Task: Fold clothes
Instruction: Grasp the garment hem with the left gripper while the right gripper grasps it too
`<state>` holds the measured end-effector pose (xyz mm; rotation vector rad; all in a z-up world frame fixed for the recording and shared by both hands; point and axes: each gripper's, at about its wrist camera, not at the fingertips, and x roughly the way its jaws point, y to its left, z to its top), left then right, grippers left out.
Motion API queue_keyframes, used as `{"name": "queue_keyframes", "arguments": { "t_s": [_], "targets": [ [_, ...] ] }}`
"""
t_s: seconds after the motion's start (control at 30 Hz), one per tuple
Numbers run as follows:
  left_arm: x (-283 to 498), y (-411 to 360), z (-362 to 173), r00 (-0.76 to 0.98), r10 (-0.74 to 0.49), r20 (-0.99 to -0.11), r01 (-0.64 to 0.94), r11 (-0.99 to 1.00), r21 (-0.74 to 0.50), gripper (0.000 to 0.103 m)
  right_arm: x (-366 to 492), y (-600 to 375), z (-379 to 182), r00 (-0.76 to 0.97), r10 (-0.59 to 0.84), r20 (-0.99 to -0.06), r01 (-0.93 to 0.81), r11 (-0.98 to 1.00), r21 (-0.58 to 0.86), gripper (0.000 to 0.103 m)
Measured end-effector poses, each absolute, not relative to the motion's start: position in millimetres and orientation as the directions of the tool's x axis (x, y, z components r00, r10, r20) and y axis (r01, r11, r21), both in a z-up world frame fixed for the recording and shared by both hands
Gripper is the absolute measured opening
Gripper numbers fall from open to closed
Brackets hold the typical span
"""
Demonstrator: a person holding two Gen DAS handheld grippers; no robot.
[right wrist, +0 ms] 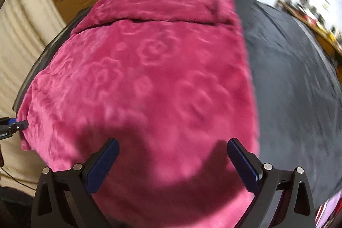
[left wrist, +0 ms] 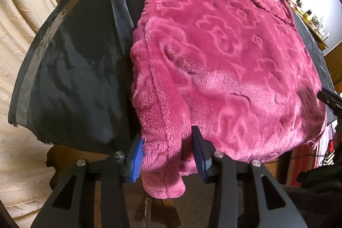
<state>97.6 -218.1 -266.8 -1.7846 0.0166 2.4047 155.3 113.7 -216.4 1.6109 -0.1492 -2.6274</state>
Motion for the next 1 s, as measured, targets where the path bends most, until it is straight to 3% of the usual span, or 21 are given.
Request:
{"name": "queue_keyframes", "arguments": {
  "t_s": [0.1,0.3,0.5,0.77,1.0],
  "targets": [
    [84,-216,-265,-0.272,0.108,-0.956,-0.125,-0.989,-0.076,0.045,176,138,-222,-0.426,-0.113,-0.897,-0.079,-0.984,0.162,0.101],
    [80,-198,-271,-0.261,0.101,-0.96,-0.125,-0.99,-0.07,0.045,206,152,-232,-0.383,-0.199,-0.902,-0.132,-0.955,0.267,0.074],
    [73,-196,-273,-0.253,0.108,-0.961,-0.123,-0.989,-0.079,0.048,225,163,-237,-0.374,-0.27,-0.887,-0.189,-0.914,0.359,0.063],
    [79,-216,-272,-0.252,0.133,-0.959,-0.123,-0.987,-0.104,0.052,233,191,-270,-0.321,-0.398,-0.859,-0.276,-0.829,0.487,0.061],
    [92,-252,-273,-0.231,0.179,-0.956,-0.117,-0.981,-0.156,0.056,219,194,-284,-0.305,-0.494,-0.815,-0.235,-0.79,0.567,0.061]
  ]
}}
